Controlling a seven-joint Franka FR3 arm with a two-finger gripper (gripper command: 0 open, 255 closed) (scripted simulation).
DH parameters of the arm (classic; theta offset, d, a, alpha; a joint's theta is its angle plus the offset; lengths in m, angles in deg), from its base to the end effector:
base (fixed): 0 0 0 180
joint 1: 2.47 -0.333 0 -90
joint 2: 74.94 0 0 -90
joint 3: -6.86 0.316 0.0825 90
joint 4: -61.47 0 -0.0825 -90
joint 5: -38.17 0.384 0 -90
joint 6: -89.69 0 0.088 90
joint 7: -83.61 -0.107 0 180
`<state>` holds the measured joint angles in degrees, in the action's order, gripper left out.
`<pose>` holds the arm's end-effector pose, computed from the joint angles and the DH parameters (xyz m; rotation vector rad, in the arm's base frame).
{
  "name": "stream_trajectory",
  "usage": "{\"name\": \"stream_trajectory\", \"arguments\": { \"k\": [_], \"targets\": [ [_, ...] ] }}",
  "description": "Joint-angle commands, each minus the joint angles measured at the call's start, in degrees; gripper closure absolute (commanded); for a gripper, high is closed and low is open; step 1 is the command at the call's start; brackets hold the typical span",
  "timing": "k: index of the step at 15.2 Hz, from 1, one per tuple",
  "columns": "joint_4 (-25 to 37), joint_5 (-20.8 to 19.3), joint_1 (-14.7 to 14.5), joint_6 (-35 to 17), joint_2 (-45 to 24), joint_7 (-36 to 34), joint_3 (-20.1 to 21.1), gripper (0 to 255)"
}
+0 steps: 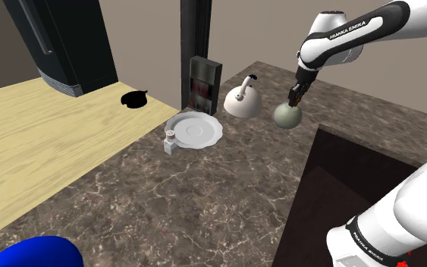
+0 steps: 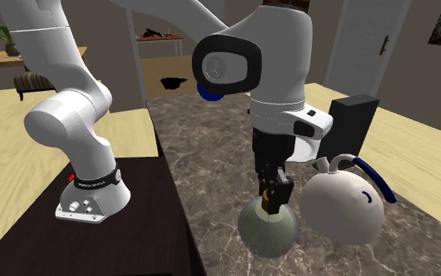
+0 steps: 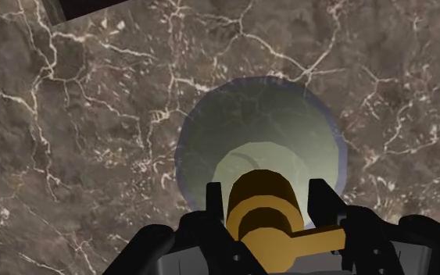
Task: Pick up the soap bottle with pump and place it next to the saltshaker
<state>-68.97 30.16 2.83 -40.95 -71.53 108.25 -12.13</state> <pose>0.4674 -0.2154 0.3852 3.0317 0.1426 0.0274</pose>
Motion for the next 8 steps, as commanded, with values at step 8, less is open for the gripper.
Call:
{"name": "stream_trajectory", "arguments": {
  "k": [8],
  "targets": [
    [0.3, -0.1, 0.0, 0.8, 0.4, 0.0, 0.0, 255]
  ]
}}
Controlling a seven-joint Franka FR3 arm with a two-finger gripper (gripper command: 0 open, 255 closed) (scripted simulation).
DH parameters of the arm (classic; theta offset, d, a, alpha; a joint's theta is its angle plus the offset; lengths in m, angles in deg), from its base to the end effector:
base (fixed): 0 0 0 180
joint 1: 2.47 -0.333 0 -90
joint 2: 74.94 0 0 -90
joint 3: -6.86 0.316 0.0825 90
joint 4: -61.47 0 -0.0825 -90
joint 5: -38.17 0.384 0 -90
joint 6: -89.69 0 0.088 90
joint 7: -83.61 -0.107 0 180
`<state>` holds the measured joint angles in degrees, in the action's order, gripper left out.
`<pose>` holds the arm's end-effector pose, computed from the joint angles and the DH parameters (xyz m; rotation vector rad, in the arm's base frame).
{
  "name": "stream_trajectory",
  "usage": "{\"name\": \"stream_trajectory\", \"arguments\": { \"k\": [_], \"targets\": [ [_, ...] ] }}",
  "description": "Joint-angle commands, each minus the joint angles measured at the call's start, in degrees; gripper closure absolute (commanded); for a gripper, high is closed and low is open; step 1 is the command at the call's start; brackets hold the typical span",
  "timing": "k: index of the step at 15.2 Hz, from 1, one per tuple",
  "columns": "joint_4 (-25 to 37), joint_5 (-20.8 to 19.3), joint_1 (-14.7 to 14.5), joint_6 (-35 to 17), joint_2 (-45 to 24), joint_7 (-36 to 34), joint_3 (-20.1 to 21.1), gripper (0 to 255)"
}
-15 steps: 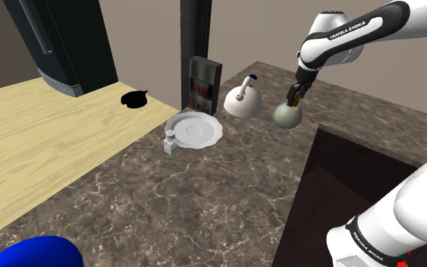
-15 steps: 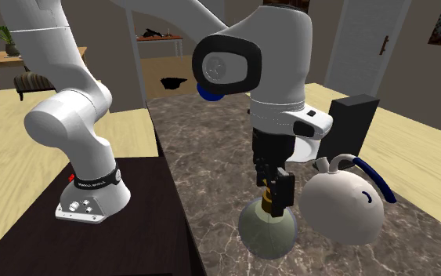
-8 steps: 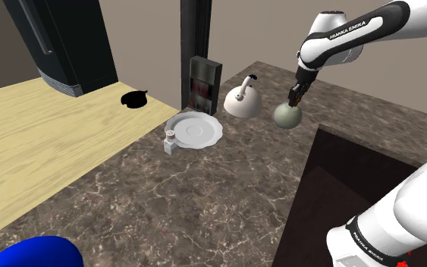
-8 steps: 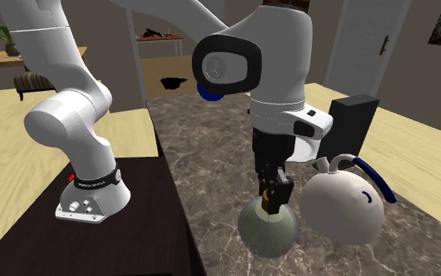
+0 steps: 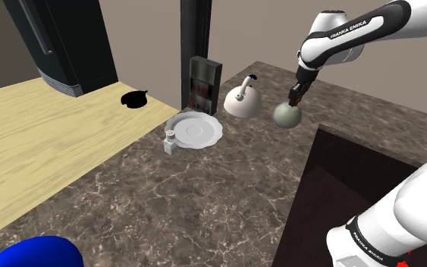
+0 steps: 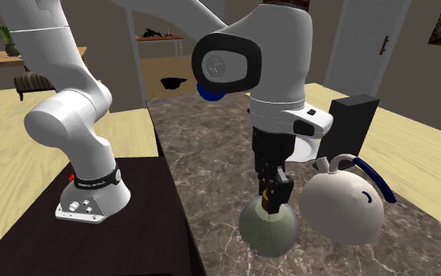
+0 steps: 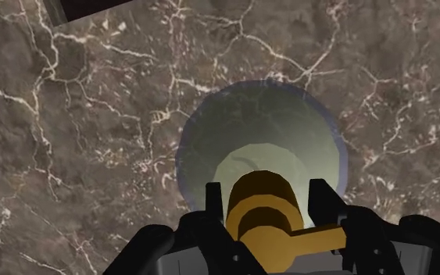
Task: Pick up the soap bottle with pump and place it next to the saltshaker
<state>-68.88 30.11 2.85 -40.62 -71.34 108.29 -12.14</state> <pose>0.4670 -0.2157 0.3869 3.0320 0.1429 0.0259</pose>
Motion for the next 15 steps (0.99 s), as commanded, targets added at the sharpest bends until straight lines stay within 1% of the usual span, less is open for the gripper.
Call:
{"name": "stream_trajectory", "arguments": {
  "k": [1, 15],
  "targets": [
    [0.6, -0.1, 0.0, 1.2, 0.6, -0.1, 0.1, 255],
    [7.3, -0.7, -0.3, 12.2, 4.9, 0.0, 0.7, 255]
  ]
}}
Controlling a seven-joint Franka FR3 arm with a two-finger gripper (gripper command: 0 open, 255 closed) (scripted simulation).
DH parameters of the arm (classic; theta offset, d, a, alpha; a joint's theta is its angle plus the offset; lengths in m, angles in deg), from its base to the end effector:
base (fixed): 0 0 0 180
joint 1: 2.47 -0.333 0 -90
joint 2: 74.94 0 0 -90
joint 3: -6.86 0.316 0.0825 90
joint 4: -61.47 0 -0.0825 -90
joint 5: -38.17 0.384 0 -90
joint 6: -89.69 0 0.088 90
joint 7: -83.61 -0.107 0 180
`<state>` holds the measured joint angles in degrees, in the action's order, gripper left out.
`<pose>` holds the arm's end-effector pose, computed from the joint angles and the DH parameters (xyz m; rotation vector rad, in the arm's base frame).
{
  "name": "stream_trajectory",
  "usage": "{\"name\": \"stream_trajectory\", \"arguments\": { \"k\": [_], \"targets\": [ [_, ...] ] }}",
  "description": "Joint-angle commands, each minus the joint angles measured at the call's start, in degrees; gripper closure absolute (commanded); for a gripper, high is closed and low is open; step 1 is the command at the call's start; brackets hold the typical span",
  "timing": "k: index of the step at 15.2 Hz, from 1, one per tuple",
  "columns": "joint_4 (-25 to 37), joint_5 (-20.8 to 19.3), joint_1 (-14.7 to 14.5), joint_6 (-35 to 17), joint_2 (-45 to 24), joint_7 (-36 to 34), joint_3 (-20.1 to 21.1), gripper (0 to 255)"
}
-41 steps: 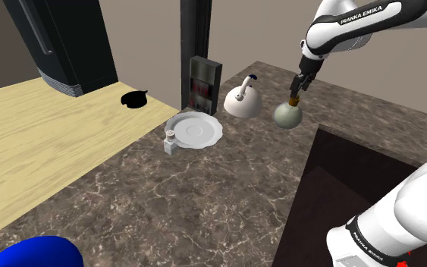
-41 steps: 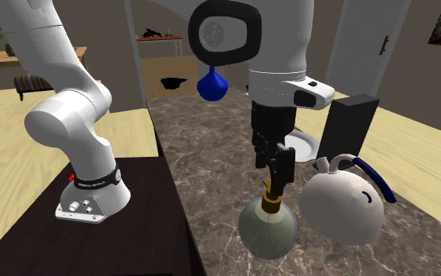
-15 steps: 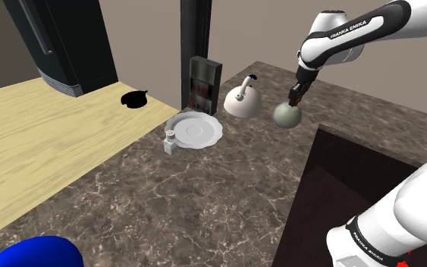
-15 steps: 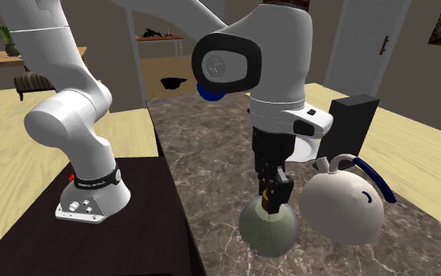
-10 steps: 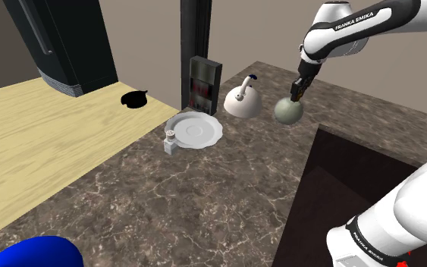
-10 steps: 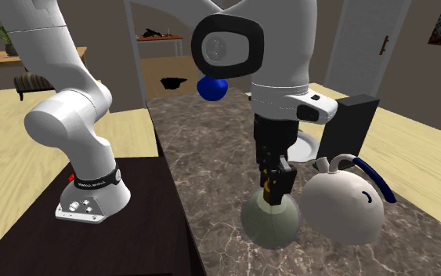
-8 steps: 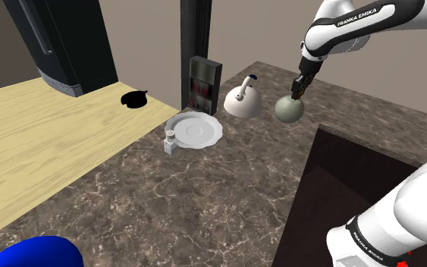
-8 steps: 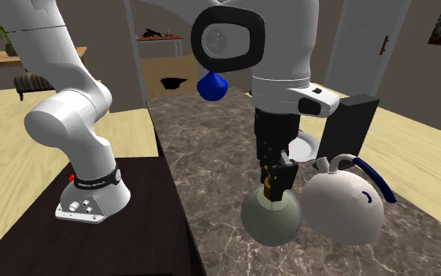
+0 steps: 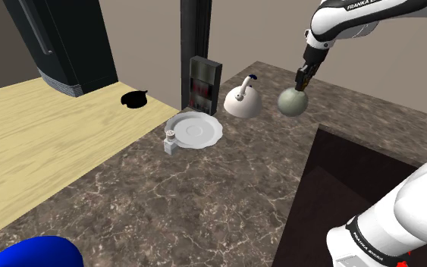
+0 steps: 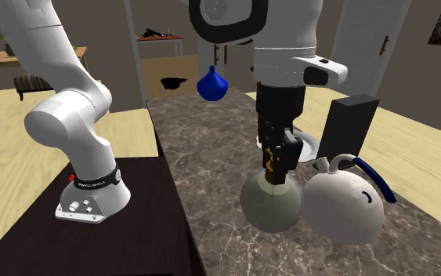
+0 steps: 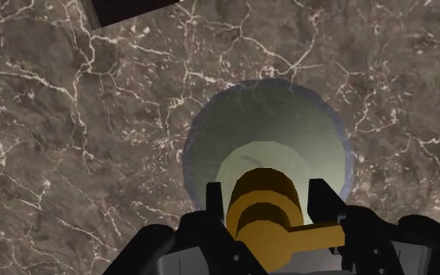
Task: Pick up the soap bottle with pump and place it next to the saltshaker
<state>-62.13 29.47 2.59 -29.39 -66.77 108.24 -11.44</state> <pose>0.4679 -0.2151 0.4623 3.0322 0.1426 0.0250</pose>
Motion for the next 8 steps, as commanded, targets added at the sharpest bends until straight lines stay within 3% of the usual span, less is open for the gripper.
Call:
{"name": "stream_trajectory", "arguments": {
  "k": [1, 8],
  "targets": [
    [1.2, -0.1, 0.0, 1.7, 0.6, 0.1, 0.1, 255],
    [5.5, 0.0, -0.1, 7.1, 1.7, 0.4, 0.4, 255]
  ]
}}
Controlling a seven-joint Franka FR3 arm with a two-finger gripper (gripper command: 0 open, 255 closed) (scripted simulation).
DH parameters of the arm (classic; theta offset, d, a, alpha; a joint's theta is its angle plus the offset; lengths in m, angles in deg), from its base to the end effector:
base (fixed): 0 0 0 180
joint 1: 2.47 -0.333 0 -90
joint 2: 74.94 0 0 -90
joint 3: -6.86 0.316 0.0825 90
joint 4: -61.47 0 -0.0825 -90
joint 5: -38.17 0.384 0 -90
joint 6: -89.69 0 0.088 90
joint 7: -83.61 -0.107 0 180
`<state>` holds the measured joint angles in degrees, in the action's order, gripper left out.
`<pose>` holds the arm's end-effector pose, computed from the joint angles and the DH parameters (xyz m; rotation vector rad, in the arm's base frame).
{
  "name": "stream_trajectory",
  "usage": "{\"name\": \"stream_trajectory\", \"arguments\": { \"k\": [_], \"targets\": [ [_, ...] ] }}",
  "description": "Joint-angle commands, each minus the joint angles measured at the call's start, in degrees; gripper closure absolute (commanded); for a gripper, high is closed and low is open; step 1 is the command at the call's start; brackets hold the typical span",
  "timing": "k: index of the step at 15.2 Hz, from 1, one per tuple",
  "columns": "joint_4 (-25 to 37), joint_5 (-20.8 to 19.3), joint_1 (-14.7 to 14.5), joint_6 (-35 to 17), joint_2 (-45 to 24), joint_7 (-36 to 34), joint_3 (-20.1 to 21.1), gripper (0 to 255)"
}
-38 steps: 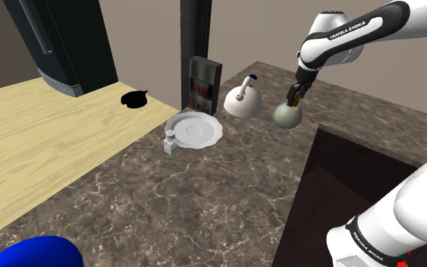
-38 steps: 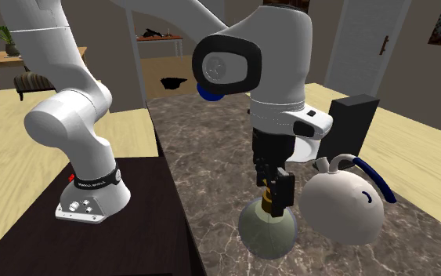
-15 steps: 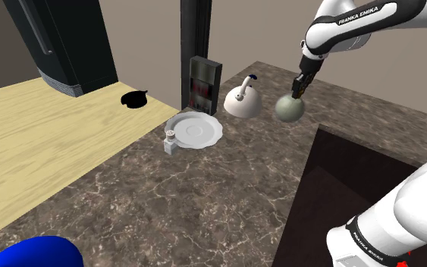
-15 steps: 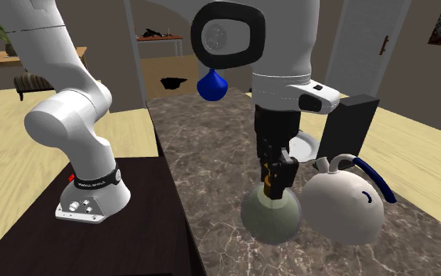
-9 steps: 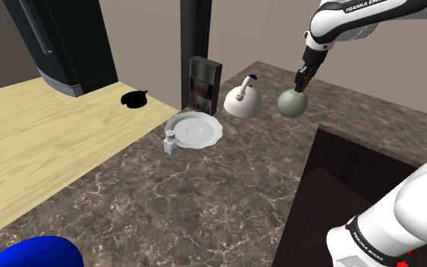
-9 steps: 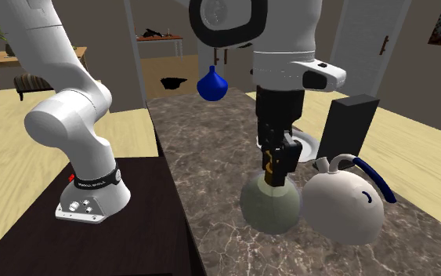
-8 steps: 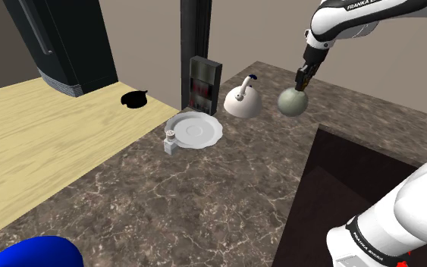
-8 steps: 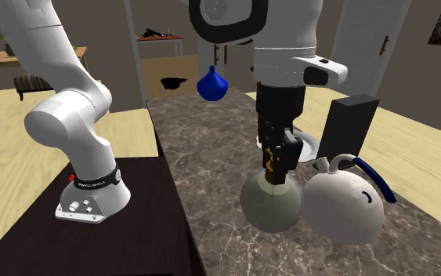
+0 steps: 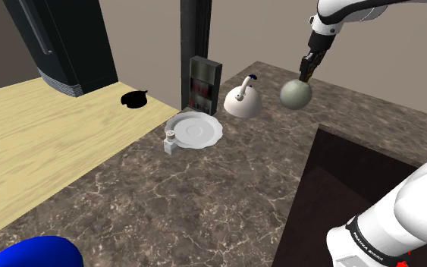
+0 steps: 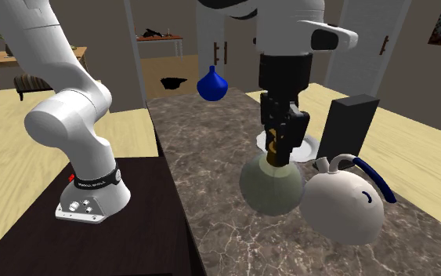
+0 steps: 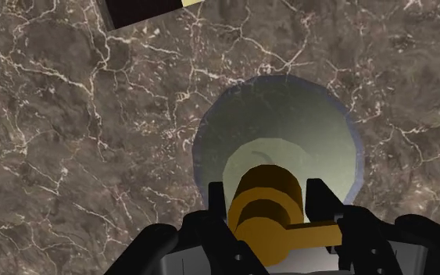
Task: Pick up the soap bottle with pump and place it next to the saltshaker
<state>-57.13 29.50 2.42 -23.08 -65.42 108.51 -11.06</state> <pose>0.4687 -0.2150 0.5055 3.0323 0.1422 0.0251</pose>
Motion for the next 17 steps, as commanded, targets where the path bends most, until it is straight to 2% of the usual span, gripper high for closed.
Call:
{"name": "stream_trajectory", "arguments": {
  "k": [1, 17],
  "targets": [
    [1.1, 0.0, 0.0, 1.6, 0.5, 0.2, 0.0, 255],
    [13.5, 0.5, -0.3, 13.8, 0.4, 1.3, 0.5, 255]
  ]
}}
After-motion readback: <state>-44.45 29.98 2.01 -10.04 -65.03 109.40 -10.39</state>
